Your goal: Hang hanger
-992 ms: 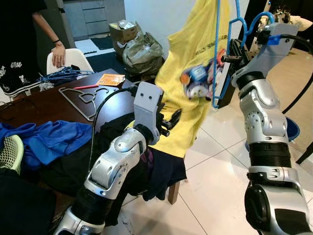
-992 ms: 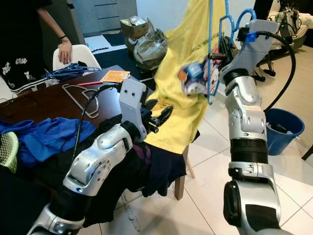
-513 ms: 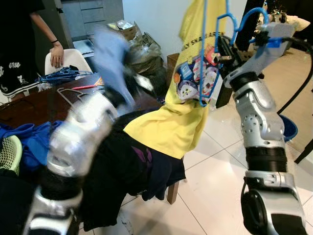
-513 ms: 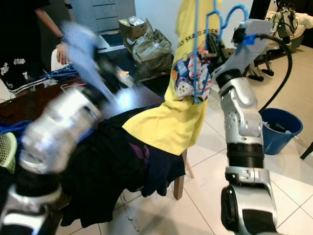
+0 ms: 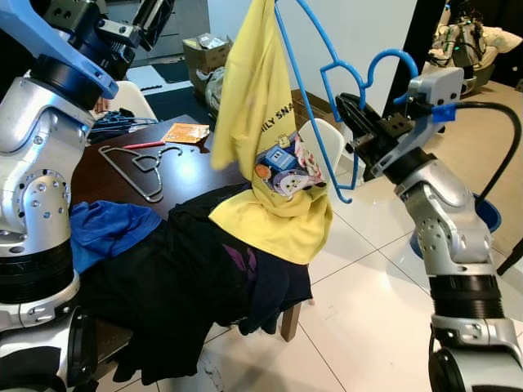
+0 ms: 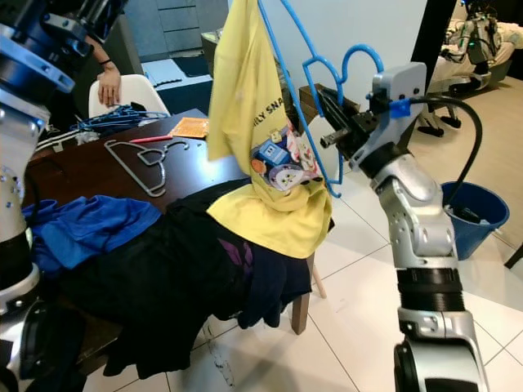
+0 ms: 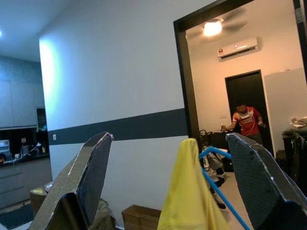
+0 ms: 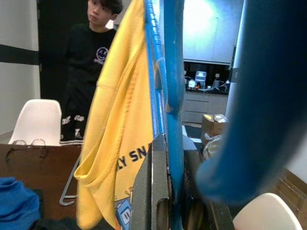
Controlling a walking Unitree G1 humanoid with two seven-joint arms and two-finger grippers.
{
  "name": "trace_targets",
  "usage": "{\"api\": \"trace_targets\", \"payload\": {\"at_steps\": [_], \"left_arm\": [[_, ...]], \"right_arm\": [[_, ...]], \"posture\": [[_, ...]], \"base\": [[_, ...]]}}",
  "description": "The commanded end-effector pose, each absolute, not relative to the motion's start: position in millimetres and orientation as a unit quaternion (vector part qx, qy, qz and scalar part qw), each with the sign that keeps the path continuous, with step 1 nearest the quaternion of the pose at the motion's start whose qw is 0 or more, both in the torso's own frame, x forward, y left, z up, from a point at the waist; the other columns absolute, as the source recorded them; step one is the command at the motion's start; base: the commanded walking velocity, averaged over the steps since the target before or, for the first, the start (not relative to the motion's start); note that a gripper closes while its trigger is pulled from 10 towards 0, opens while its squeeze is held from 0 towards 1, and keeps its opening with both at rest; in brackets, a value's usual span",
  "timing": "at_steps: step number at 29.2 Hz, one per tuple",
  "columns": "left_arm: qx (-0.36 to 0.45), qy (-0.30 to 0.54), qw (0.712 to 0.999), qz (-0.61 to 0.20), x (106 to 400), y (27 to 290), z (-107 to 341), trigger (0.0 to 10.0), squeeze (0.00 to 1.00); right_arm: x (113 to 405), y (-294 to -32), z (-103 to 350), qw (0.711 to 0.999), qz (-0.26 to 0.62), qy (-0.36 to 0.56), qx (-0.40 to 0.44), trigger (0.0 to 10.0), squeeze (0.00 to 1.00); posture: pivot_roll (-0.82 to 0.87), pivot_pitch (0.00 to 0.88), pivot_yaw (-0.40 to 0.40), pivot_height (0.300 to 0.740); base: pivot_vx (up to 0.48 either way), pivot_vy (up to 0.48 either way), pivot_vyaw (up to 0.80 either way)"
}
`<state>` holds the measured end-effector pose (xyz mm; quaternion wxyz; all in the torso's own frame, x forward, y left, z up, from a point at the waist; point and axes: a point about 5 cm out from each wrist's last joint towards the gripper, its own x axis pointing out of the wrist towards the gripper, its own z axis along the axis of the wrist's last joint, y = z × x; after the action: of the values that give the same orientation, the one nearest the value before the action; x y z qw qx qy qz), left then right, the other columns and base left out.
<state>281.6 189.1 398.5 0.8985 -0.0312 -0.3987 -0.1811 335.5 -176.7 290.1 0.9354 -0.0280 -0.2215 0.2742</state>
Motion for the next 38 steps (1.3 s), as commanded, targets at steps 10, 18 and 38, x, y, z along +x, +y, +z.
{"api": "trace_targets", "payload": {"at_steps": [10,18,38], "left_arm": [[-0.042,-0.267,0.950,-0.157,308,195,317,10.0,0.00],[-0.034,-0.238,0.953,-0.184,311,191,297,10.0,0.00],[0.031,-0.268,0.923,-0.275,295,201,319,0.0,0.00]], "right_arm": [[314,-163,299,0.902,0.360,-0.239,-0.023,10.0,0.00],[304,-159,302,0.887,0.394,-0.240,-0.028,10.0,0.00],[288,-155,300,0.868,0.444,-0.220,-0.041,10.0,0.00]], "posture": [[0.02,0.000,0.041,0.740],[0.02,0.000,0.049,0.740],[0.01,0.000,0.052,0.740]], "base": [[0.000,0.000,0.00],[0.000,0.000,0.00],[0.000,0.000,0.00]]}}
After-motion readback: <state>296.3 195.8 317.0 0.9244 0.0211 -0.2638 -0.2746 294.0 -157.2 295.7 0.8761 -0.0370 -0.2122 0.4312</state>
